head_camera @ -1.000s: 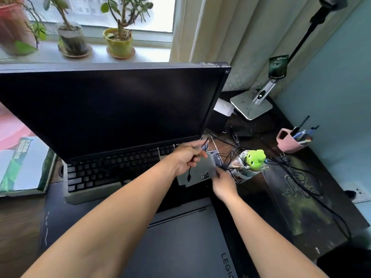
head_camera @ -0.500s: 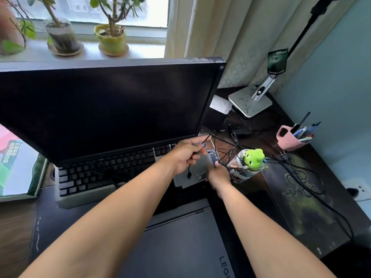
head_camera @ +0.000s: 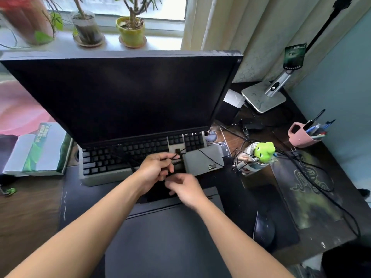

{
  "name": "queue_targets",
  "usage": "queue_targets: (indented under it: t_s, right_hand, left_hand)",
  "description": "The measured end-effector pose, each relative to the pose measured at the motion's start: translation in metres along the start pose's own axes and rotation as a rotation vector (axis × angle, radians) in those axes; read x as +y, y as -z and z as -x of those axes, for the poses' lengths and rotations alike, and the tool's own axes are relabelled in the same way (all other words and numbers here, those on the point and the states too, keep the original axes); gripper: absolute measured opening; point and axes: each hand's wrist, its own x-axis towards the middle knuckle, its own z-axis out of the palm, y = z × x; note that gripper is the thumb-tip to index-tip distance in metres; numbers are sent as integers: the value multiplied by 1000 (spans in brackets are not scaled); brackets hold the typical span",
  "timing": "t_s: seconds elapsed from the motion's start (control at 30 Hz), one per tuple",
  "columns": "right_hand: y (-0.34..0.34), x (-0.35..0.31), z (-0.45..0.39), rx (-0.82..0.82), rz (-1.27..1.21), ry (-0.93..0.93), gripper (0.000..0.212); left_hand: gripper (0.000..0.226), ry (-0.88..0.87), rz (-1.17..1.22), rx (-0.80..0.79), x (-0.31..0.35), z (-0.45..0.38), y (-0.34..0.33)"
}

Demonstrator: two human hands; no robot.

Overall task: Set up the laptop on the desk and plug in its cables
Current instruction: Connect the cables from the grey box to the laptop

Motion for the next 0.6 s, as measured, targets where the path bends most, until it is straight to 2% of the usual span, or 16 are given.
queue_targets:
  t_s: [0.13,0.27,0.43,0.53,0.6]
  right_hand:
    - [-22,-1,0,-171,89,-50,29]
    - [-32,-5,-7,-173,131,-4,26]
    - [-36,-12,-16,-130,280,75,5]
    - [-44,-14,-18,-253,329,102,14]
    - [-47,-15,-19,-252,333,106,21]
  left_hand:
    - [29,7,116,46,0,12,20]
    - [26,43,200,68,2,20,32]
    - [26,35,237,100,-4,24,38]
    - [26,26,255,135,-6,25,40]
    - [26,19,263,145,-5,25,40]
